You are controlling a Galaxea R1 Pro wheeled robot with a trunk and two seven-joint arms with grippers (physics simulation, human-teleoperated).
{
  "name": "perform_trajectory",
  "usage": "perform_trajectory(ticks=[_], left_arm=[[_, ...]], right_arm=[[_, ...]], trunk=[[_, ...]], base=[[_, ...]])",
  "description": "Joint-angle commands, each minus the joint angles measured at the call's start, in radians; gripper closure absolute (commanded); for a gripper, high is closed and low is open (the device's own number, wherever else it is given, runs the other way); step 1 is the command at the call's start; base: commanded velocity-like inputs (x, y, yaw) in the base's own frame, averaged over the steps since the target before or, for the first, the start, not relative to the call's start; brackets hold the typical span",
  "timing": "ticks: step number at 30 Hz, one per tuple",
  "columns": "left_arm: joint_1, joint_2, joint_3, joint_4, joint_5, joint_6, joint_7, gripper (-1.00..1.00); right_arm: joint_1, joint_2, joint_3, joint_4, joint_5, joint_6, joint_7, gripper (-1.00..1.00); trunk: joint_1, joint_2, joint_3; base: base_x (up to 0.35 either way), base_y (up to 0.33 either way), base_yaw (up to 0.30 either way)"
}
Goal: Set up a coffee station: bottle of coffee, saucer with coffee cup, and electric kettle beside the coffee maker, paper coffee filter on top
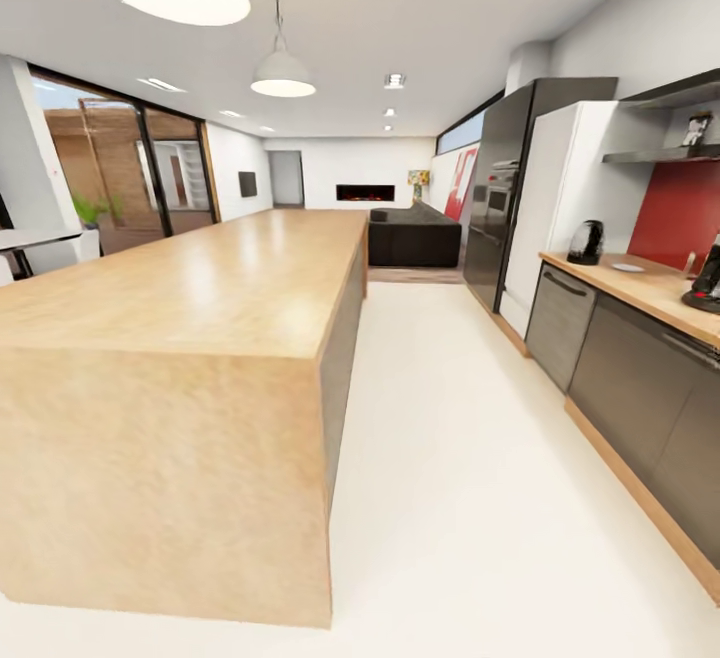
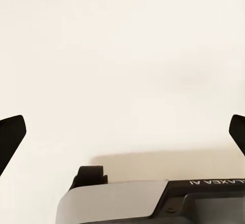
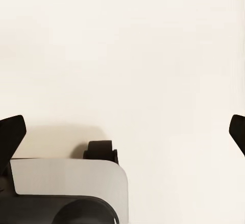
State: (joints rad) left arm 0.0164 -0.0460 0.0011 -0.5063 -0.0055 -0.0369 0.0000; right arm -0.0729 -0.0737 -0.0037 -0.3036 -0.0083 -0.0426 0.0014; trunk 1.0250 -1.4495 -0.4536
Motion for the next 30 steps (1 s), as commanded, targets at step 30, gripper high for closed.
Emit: perform_trajectory(ticks=[30], left_arm=[[0.001, 0.000, 0.000, -0.001, -0.001, -0.001, 0.000, -1.00]], right_arm=[[-0.001, 0.001, 0.001, 0.023, 0.001, -0.003, -0.001, -1.00]], trunk=[[0.000, 0.000, 0.011]], base=[[0.000, 0.000, -0.242]])
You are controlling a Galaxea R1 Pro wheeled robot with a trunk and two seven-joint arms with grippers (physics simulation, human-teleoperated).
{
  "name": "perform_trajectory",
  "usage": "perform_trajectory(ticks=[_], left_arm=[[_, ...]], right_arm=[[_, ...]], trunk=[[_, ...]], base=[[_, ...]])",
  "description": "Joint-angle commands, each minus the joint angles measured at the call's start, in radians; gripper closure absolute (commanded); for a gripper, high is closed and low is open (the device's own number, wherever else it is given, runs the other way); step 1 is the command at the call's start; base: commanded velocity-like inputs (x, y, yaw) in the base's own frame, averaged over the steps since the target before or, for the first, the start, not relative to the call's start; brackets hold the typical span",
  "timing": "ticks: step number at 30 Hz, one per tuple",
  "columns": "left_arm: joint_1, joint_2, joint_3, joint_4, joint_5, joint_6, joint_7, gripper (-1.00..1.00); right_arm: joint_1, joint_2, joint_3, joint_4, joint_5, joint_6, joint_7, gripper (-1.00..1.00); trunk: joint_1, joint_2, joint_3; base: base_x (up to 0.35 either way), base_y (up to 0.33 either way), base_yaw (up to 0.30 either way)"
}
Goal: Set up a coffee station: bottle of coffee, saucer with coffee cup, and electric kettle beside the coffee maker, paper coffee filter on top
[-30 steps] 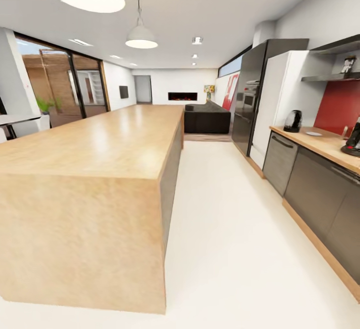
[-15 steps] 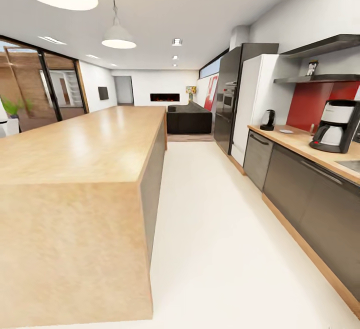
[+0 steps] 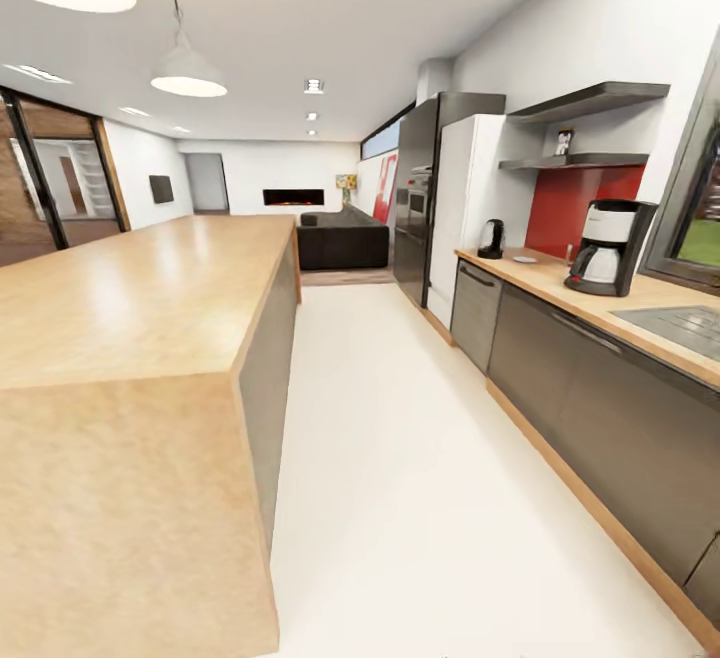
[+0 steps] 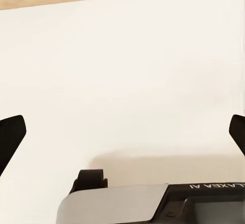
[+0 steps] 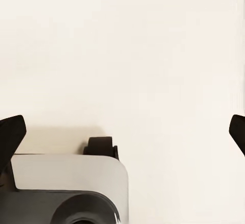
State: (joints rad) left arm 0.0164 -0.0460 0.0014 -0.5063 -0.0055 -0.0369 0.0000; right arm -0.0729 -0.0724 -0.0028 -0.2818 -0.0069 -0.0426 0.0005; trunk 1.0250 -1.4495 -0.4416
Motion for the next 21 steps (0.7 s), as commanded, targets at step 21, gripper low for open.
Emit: perform_trajectory(ticks=[21], left_arm=[[0.001, 0.000, 0.000, -0.001, -0.001, -0.001, 0.000, -1.00]], right_arm=[[-0.001, 0.000, 0.001, 0.013, -0.001, -0.003, 0.001, -1.00]], trunk=[[0.000, 0.000, 0.008]], base=[[0.000, 0.000, -0.242]])
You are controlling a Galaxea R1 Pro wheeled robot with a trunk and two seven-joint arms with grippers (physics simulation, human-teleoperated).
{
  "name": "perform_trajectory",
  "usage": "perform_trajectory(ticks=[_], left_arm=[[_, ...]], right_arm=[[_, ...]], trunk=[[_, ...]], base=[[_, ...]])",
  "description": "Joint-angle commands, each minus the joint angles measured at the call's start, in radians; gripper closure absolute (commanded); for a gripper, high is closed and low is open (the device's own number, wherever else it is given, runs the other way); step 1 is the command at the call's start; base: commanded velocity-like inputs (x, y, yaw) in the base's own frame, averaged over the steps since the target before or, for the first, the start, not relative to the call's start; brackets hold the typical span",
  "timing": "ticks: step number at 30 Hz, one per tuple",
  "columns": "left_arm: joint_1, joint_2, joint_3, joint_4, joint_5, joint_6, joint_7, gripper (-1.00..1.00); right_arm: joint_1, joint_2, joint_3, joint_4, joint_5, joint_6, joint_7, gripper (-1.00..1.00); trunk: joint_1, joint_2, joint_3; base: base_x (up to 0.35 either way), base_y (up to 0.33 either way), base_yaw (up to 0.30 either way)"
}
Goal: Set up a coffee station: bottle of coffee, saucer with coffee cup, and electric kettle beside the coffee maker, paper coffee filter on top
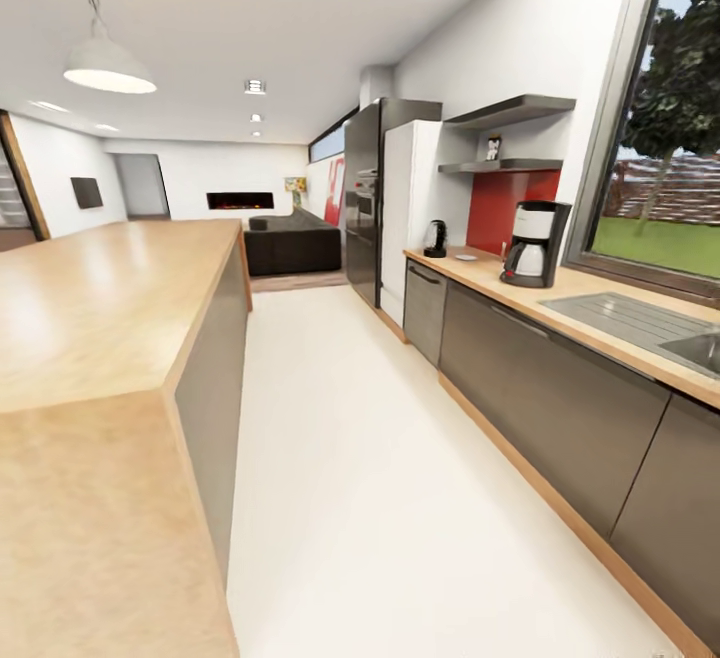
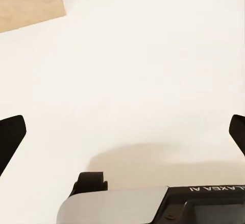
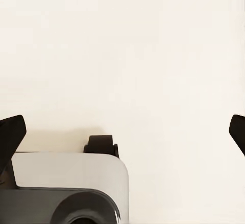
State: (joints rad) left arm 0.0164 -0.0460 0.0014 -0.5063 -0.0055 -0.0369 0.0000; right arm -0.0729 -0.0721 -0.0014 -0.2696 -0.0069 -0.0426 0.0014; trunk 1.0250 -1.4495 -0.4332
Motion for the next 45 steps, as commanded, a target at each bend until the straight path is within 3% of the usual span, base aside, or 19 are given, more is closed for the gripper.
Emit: perform_trajectory(ticks=[1, 45], left_arm=[[0.001, 0.000, 0.000, -0.001, -0.001, -0.001, 0.000, -1.00], [0.001, 0.000, 0.000, -0.001, -0.001, -0.001, 0.000, -1.00]], right_arm=[[-0.001, 0.000, 0.000, 0.001, -0.001, -0.003, 0.000, -1.00], [-0.001, 0.000, 0.000, 0.001, -0.001, -0.005, -0.001, -1.00]], trunk=[[0.000, 0.000, 0.000], [0.000, 0.000, 0.017]], base=[[0.000, 0.000, -0.242], [0.000, 0.000, -0.242]])
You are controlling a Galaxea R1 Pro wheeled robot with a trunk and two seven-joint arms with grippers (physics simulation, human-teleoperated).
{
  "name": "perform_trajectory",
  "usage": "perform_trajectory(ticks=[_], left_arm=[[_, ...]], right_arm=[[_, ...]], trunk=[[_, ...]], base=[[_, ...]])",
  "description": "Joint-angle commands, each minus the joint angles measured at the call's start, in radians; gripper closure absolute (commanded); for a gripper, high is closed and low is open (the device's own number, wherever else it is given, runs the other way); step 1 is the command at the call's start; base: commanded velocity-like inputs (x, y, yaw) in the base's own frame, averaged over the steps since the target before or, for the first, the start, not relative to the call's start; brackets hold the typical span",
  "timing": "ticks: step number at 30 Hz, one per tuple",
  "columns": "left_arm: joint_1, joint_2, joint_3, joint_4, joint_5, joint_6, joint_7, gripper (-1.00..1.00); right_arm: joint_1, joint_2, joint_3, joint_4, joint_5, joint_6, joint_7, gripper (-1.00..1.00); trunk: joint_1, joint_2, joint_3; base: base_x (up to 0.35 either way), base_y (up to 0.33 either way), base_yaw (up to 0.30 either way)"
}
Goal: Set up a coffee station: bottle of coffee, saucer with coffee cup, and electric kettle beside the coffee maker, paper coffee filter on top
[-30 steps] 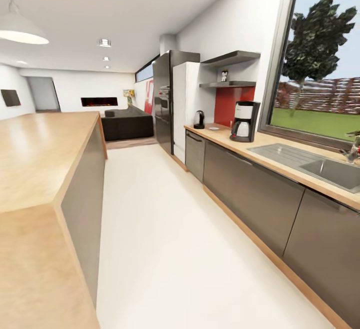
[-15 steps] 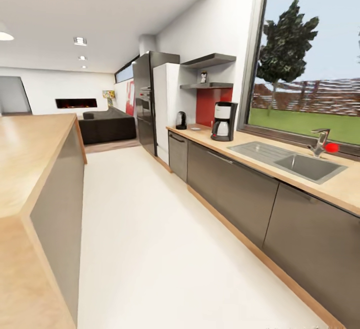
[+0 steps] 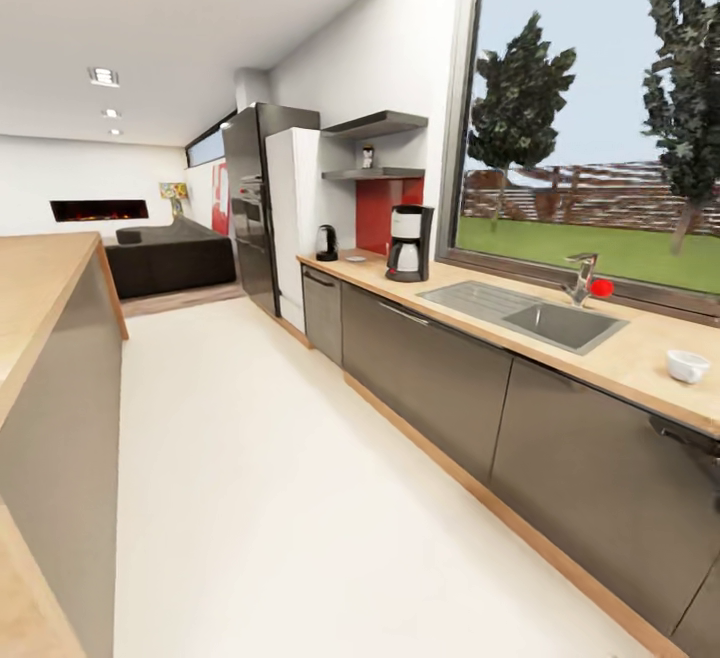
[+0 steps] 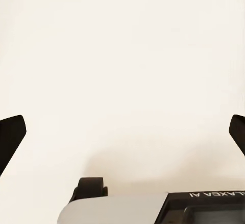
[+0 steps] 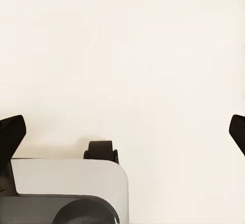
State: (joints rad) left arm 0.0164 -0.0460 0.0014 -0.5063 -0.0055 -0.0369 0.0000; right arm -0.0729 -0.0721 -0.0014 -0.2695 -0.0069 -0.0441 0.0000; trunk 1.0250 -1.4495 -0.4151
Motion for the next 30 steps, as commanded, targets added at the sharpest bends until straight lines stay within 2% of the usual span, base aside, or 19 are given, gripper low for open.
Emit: perform_trajectory(ticks=[1, 30], left_arm=[[0.000, 0.000, 0.000, -0.001, -0.001, -0.001, 0.000, -1.00], [0.000, 0.000, 0.000, -0.001, -0.001, -0.001, 0.000, -1.00]], right_arm=[[-0.001, 0.000, 0.000, 0.001, -0.001, -0.003, 0.000, -1.00], [-0.001, 0.000, 0.001, 0.001, -0.001, -0.004, 0.000, -1.00]], trunk=[[0.000, 0.000, 0.000], [0.000, 0.000, 0.011]], base=[[0.000, 0.000, -0.242], [0.000, 0.000, -0.242]])
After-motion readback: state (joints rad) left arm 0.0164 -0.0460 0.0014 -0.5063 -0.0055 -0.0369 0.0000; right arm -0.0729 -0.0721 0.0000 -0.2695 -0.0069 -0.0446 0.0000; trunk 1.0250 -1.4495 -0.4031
